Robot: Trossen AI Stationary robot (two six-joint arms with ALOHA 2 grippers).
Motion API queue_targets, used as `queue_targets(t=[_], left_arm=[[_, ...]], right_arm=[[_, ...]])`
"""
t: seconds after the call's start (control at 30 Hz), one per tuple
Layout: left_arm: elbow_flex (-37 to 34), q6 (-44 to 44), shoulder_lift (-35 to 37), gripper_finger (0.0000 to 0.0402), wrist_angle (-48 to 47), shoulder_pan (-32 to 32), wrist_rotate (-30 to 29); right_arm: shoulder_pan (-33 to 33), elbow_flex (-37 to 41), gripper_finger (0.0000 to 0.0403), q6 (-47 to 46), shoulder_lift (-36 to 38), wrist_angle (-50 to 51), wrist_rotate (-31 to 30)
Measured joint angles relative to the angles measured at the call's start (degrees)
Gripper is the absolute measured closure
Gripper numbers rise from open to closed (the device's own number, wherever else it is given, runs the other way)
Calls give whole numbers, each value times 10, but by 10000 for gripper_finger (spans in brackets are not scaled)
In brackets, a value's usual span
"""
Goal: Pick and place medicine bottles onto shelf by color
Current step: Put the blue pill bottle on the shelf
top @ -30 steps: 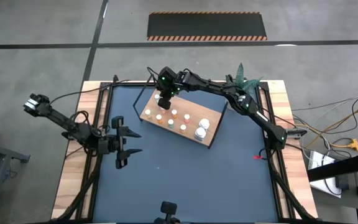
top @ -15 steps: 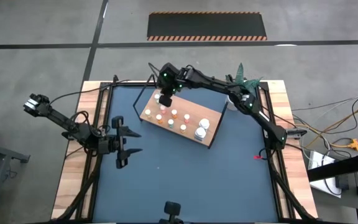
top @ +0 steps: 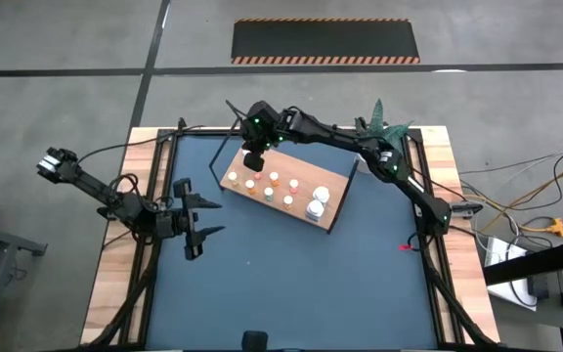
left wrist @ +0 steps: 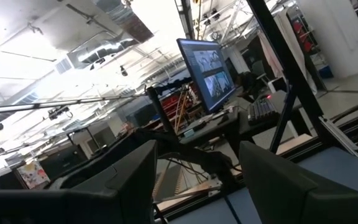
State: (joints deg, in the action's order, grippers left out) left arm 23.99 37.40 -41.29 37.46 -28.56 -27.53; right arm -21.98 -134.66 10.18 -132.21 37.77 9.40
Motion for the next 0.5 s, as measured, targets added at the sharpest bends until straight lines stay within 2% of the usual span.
queue_targets(t=[0.3, 0.5], left_arm=[[-8, 1, 20, 190, -18, -1, -5], [-8, 0, 35, 190, -43, -1, -6]], right_arm=[[6, 28, 394, 17, -2, -13, 11], [11, 76, 394, 13, -2, -79, 13]])
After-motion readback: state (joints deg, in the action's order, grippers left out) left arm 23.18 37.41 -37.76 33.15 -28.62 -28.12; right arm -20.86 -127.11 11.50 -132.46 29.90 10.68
